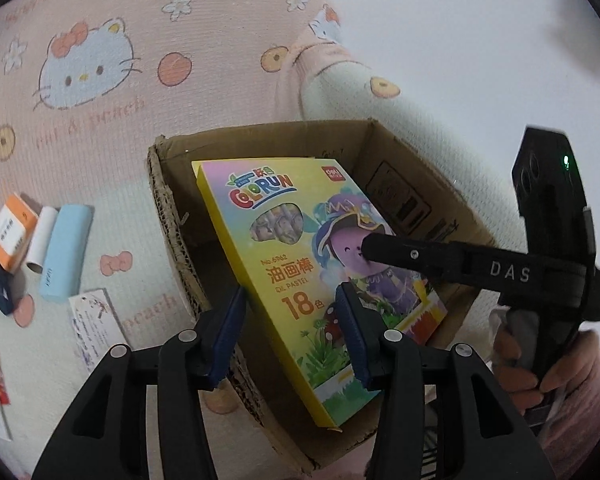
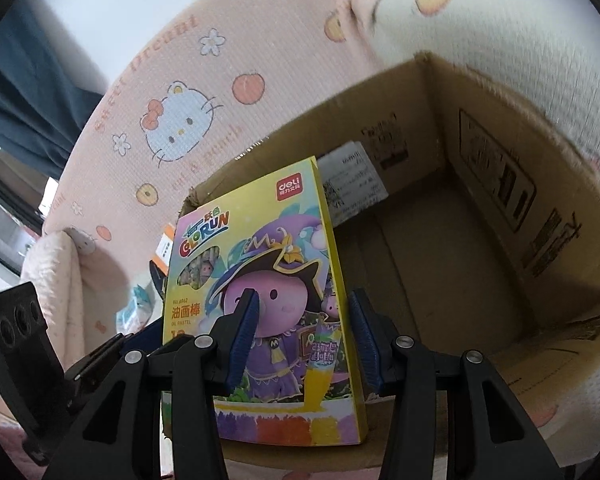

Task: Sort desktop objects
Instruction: 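Carry the pastel box with the right gripper over the cardboard box, then lower the pastel box into the cardboard box and open the right gripper, then withdraw the right gripper and move it over the blue baby wipes pack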

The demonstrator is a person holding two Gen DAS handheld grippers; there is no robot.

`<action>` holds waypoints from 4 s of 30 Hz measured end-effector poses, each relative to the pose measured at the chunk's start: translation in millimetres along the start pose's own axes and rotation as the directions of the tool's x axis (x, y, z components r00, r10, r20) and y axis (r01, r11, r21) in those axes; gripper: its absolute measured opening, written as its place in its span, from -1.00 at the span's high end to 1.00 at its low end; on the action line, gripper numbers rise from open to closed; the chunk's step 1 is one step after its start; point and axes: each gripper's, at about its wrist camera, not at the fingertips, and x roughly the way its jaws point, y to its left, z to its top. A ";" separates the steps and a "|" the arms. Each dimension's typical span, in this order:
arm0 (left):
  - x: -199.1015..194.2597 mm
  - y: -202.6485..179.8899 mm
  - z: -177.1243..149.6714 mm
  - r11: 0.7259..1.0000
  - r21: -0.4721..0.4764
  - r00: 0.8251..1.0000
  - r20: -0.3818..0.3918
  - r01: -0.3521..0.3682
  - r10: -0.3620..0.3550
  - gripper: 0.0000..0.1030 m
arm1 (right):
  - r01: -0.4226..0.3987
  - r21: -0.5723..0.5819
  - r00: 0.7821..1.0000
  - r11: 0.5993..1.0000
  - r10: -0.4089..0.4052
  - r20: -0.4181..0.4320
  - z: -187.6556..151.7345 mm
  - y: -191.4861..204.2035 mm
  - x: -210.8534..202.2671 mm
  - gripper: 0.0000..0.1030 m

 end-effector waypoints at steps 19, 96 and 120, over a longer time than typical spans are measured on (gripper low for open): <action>20.8 -26.1 -13.8 0.965 0.239 0.988 -0.083 -0.110 0.133 -0.12 | 0.130 -0.298 0.970 0.946 -0.184 -0.162 -10.7 40.4 40.1 0.24; -101.3 309.0 -70.3 0.921 -0.343 0.955 0.158 -0.187 0.252 -0.43 | 0.137 -0.625 0.981 0.769 -0.195 -0.024 -31.5 302.7 178.1 -0.36; -165.1 471.4 -164.9 0.607 -0.599 0.793 -0.079 -0.522 0.604 -0.43 | -0.421 -0.478 0.870 0.771 0.194 -0.454 -92.9 420.1 359.4 -0.37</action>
